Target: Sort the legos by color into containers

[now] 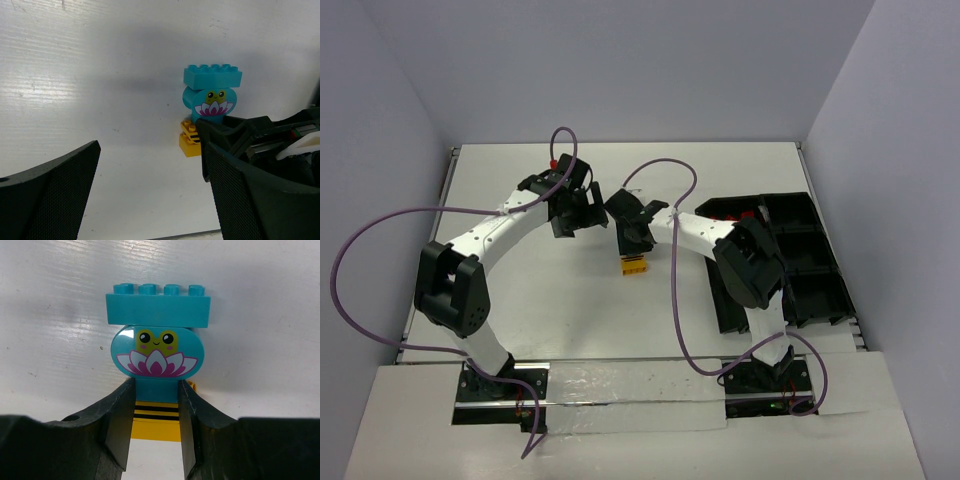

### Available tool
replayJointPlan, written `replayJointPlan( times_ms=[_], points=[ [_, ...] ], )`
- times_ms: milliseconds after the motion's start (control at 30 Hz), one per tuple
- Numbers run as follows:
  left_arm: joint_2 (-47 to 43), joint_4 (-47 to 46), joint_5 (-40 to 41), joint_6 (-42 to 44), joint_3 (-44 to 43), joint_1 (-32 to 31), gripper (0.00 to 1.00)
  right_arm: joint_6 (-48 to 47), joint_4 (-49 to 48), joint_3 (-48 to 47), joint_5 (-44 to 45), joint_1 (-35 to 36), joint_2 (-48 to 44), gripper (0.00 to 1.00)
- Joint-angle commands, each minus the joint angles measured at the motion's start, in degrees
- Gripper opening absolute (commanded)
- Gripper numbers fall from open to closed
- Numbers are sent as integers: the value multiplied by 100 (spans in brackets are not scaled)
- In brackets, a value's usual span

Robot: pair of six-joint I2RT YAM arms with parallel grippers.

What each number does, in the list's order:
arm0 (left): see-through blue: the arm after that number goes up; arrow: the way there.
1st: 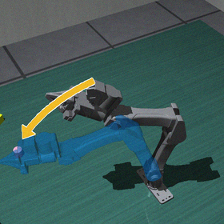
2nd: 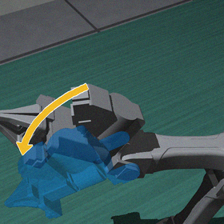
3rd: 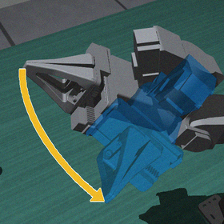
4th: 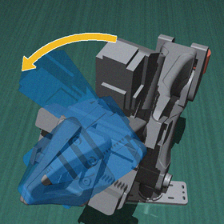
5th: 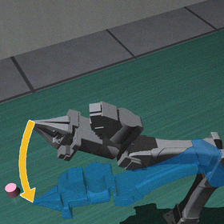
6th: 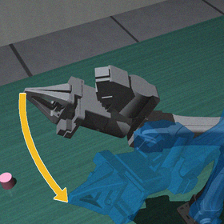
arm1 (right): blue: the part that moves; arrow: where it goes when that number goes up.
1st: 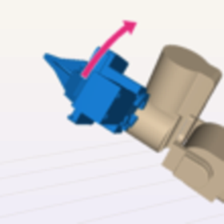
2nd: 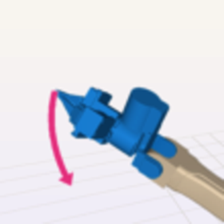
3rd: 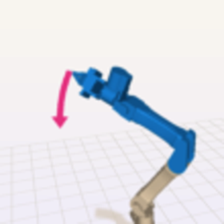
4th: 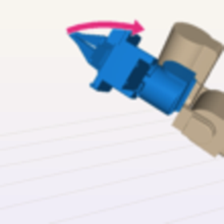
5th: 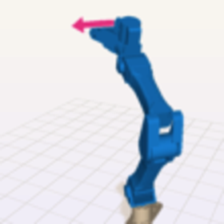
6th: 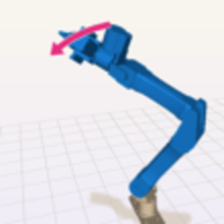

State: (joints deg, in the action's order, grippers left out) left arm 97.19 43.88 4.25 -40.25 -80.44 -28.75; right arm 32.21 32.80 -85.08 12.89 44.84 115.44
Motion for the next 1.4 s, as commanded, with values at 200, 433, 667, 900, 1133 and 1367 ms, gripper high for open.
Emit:
replayJointPlan(
  times_ms=[200,433,667,900,1133,1367],
  points=[
    [-511,-671,-857,-98,571,19,94,749,-148,-102,-118,-76,-448,24],
    [-1099,-2417,-2199,-645,1916,101,94,1184,-393,173,-465,-349,-899,24],
    [-1283,-3678,-2852,-1163,2724,145,94,1237,-432,237,-740,-513,-1141,23],
    [-1244,-4310,-2974,-1308,2973,142,93,1279,-441,255,-860,-512,-1305,23],
    [-943,-4467,-2930,-1132,2760,142,88,1272,-431,307,-947,-513,-1446,23],
    [-772,-4608,-2892,-1090,2739,142,79,1265,-388,241,-1014,-520,-1492,24]
  ],
)
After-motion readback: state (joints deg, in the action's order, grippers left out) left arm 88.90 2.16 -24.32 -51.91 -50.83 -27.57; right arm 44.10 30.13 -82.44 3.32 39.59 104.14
